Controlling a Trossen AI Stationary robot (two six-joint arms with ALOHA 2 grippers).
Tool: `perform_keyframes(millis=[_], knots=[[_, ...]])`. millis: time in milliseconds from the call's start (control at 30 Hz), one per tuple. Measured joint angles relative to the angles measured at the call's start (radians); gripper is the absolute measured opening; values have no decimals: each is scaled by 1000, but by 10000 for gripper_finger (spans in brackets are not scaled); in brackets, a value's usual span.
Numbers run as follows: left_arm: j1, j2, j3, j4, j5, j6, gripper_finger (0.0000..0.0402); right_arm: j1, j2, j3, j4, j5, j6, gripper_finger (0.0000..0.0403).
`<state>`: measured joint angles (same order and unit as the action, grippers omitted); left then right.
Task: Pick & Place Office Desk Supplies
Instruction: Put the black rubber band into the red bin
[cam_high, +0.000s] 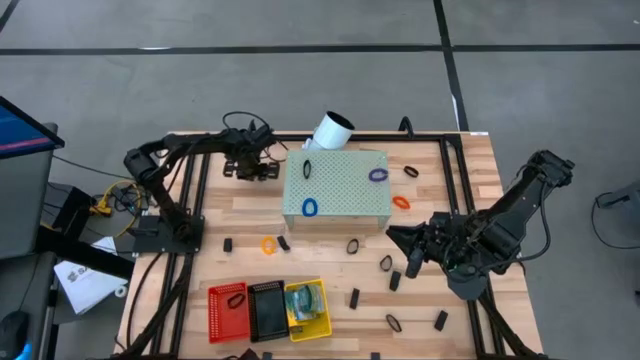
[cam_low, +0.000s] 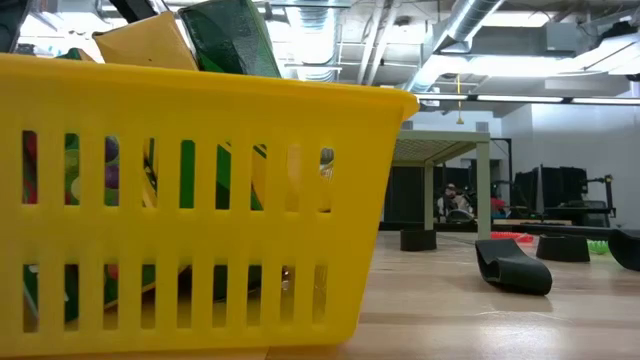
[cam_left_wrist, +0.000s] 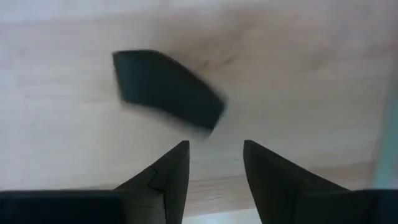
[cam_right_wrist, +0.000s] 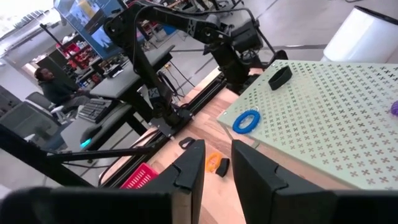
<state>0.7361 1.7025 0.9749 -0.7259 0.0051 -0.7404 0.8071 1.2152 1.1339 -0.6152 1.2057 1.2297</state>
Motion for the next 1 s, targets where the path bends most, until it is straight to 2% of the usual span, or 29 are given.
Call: perform_keyframes(millis=[533,633,767,1000], knots=[[10,-35,0,86,-68,-74,148,25,0,0,-2,-4,1,77],[12,-35,1,129,-67,-23,148,32,0,0,-2,-5,1,77],[13,-35,30,124,-109,57,148,38,0,0,-2,-8,2,77],[24,-16,75,104,-114,197,147,38,0,0,-13,-20,27,77]])
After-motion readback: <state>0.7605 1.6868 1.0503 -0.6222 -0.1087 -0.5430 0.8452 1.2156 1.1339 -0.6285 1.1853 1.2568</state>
